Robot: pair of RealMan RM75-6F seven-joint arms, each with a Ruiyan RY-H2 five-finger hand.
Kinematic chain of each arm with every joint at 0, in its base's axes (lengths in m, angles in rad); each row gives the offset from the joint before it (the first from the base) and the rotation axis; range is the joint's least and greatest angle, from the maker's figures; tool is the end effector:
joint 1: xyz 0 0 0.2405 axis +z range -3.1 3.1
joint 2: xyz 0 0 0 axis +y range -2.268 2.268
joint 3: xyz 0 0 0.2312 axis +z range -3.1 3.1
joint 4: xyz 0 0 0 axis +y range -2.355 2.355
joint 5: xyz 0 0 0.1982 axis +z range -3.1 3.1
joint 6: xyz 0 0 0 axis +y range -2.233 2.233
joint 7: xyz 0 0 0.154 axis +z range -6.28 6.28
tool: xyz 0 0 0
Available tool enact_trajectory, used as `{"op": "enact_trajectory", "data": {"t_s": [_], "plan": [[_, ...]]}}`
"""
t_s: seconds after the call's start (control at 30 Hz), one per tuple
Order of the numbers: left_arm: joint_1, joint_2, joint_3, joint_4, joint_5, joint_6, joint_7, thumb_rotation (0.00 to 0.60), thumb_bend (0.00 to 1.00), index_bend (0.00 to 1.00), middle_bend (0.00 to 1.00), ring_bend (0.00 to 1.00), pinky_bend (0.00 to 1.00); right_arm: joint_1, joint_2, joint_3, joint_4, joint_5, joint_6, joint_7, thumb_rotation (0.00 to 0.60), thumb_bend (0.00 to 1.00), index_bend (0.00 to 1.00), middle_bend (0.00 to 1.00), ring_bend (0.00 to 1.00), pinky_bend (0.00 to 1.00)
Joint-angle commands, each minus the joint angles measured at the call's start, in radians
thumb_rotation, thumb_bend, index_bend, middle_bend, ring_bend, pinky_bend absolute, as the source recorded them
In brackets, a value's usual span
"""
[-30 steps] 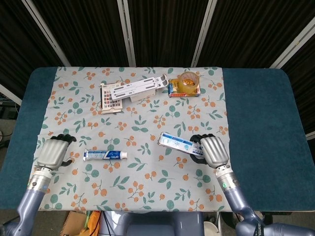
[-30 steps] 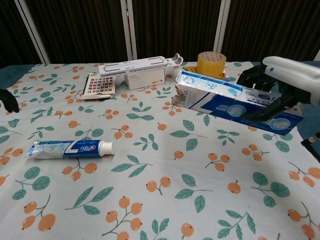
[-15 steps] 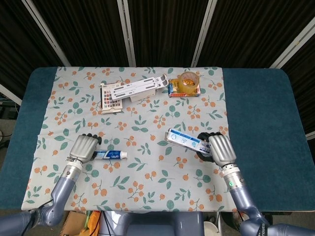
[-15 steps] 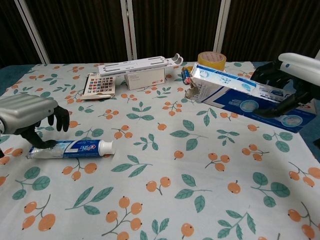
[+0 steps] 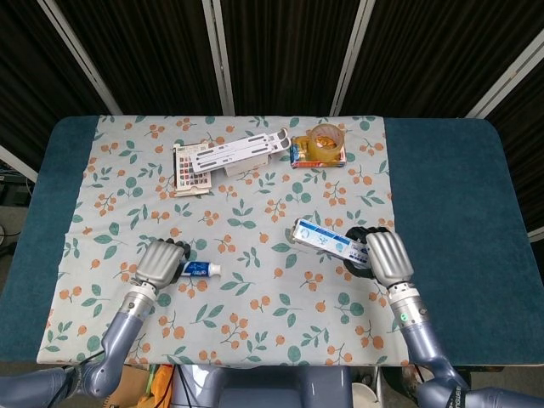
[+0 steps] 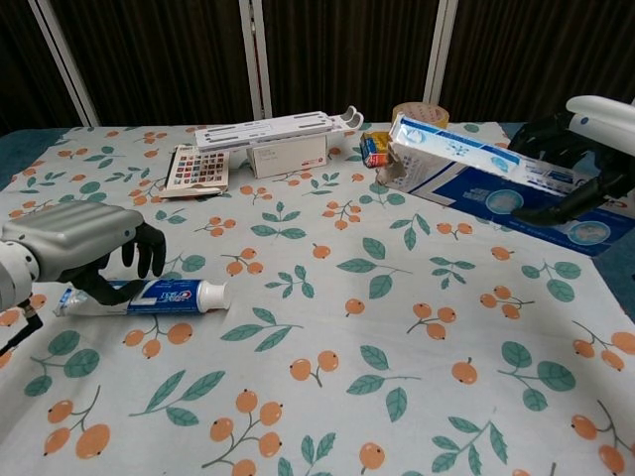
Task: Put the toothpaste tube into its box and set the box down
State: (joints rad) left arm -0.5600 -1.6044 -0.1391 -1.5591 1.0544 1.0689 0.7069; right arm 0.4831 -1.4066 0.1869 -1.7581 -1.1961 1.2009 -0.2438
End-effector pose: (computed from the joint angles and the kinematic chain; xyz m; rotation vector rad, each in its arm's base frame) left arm -0.1660 0.2857 -0.0221 -1.8324 -0.8596 -0.6740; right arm -0.1557 -0.2843 0.0522 1.5601 -1.1238 1.1120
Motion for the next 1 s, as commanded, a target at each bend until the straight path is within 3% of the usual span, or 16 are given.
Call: {"op": "enact_trajectory", "data": {"t_s": [0.03,0.37,0.87,1.0], "plan": [[0.003,0.024,-0.007,-0.036,0.012,0.023,-0.011,0.6,0.19,0.4,0.42,0.38,0.45,-0.001,-0.001,0.001,-0.005,-0.001,0.002,0.001,0.6,0.35,0.47,0.5,0.45,0.39],[0.017,0.083,0.022,-0.103,-0.002,0.053,0.022,0.6,0.1,0.39,0.42,0.38,0.44,-0.002,-0.015,-0.004,-0.022,-0.005,0.014,-0.016,0.6,0.35,0.47,0.5,0.45,0.39],[-0.01,0.008,0.026,0.018,-0.061,0.029,0.019,0.6,0.1,0.4,0.42,0.38,0.44,-0.006,-0.017,-0.005,-0.021,0.005,0.018,-0.029,0.6,0.35,0.47,0.5,0.45,0.39],[-0.013,-0.008,0.032,0.045,-0.077,0.019,0.018,0.6,0.16,0.42,0.45,0.4,0.47,-0.008,-0.017,-0.006,-0.019,0.006,0.018,-0.025,0.6,0.35,0.47,0.5,0.45,0.39]]}}
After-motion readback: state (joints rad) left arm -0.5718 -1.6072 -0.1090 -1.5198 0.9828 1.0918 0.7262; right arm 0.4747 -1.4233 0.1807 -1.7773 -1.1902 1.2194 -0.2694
